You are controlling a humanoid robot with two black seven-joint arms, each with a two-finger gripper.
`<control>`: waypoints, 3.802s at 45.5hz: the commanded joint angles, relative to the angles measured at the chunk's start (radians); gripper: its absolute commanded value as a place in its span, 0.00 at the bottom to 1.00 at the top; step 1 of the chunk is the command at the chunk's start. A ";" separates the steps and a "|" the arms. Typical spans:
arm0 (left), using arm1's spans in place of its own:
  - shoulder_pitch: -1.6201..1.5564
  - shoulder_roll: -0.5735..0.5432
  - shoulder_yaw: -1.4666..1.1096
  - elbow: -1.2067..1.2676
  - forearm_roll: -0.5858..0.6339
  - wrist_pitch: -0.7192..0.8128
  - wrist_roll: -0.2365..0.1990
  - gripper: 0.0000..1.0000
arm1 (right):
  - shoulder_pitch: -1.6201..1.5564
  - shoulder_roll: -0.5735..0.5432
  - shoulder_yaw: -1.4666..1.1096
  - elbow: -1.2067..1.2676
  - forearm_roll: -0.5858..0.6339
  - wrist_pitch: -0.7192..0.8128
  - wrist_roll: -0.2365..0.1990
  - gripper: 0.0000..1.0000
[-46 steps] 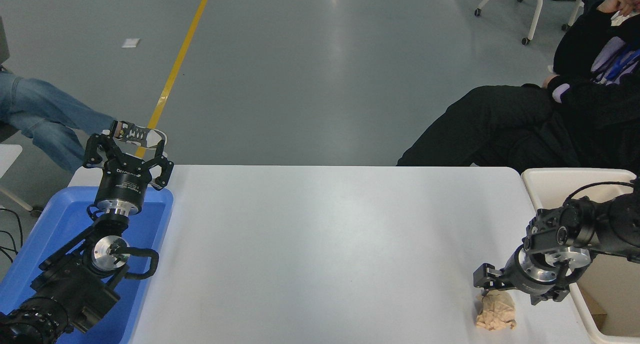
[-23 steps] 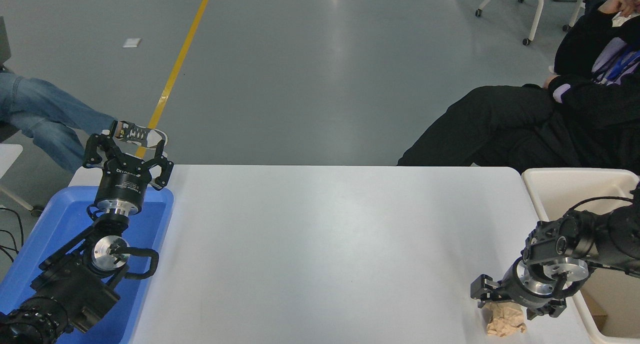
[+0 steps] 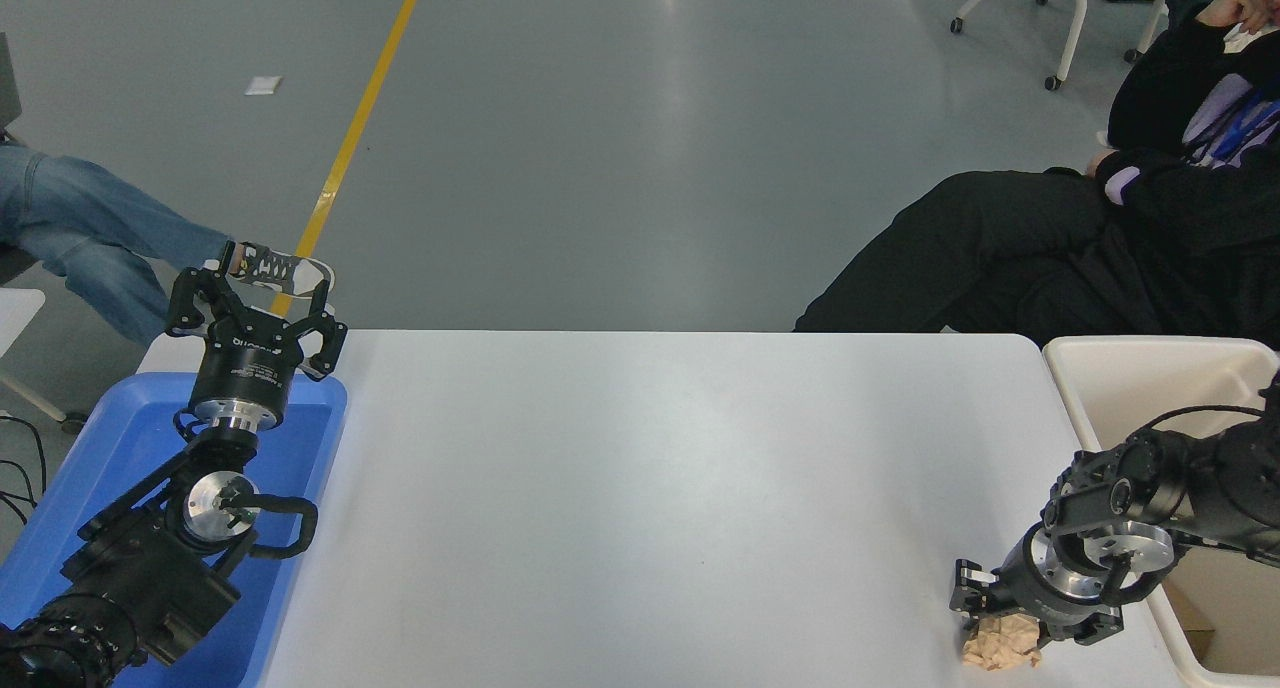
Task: Pick up paper ball place in dustbin
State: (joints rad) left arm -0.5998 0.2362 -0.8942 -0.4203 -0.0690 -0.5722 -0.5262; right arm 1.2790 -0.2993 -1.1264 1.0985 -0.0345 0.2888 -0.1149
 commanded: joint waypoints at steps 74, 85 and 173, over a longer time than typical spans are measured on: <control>0.000 0.000 0.001 0.000 0.000 0.000 0.002 0.99 | 1.177 -0.098 -0.265 0.399 0.231 0.497 0.011 0.00; 0.000 0.000 0.000 0.000 0.000 0.000 0.002 0.99 | 1.177 -0.104 -0.288 0.386 0.239 0.497 0.011 0.00; 0.000 0.000 0.000 0.000 0.000 0.000 0.000 0.99 | -0.556 -0.150 0.188 -1.003 0.298 -0.301 0.000 0.00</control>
State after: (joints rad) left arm -0.5998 0.2359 -0.8928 -0.4203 -0.0692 -0.5722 -0.5261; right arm 0.8409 -0.5270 -0.9859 0.1893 0.2663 0.0527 -0.1103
